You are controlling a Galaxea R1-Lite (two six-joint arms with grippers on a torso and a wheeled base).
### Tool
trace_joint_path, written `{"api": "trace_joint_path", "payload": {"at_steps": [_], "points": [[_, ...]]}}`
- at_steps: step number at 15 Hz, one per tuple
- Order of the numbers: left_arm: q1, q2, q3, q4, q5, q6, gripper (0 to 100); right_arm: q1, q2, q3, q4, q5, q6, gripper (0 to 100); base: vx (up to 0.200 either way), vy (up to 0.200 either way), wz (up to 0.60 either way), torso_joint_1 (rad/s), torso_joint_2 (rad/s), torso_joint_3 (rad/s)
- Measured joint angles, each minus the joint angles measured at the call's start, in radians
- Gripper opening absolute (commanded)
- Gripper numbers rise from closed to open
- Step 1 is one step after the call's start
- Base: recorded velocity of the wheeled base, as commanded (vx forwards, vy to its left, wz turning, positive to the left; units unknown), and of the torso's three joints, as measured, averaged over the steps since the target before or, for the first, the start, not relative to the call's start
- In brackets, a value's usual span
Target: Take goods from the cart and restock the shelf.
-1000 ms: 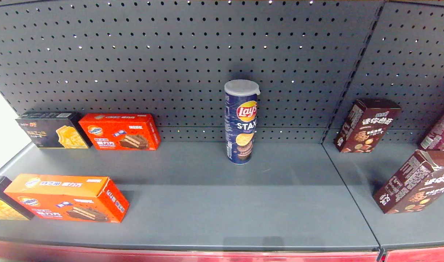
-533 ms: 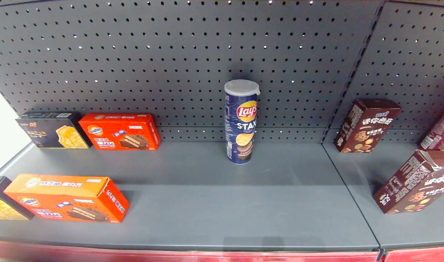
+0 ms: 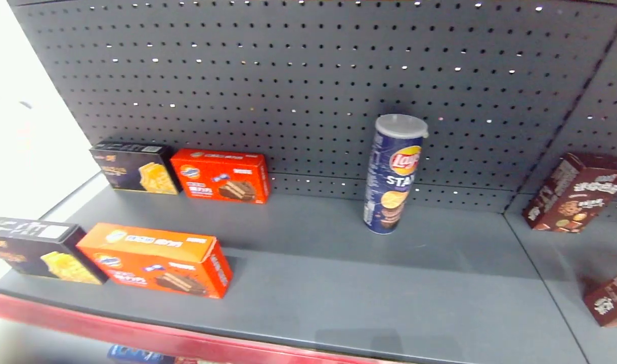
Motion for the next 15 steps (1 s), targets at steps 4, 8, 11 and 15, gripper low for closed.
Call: {"api": "trace_joint_path", "payload": {"at_steps": [4,8,11,15], "points": [[0.0,0.0,0.0,0.0,0.0,0.0,100,0.0,0.0,0.0,0.0,0.0,0.0,100,0.0,0.0,0.6,0.002,0.0,0.001],[0.0,0.0,0.0,0.0,0.0,0.0,100,0.0,0.0,0.0,0.0,0.0,0.0,100,0.0,0.0,0.6,-0.001,0.0,0.002],[0.0,0.0,0.0,0.0,0.0,-0.001,100,0.001,0.0,0.0,0.0,0.0,0.0,100,0.0,0.0,0.6,0.004,0.0,0.005],[0.0,0.0,0.0,0.0,-0.001,0.001,100,0.0,0.0,0.0,0.0,0.0,0.001,100,0.0,0.0,0.15,-0.001,0.0,0.001]]}}
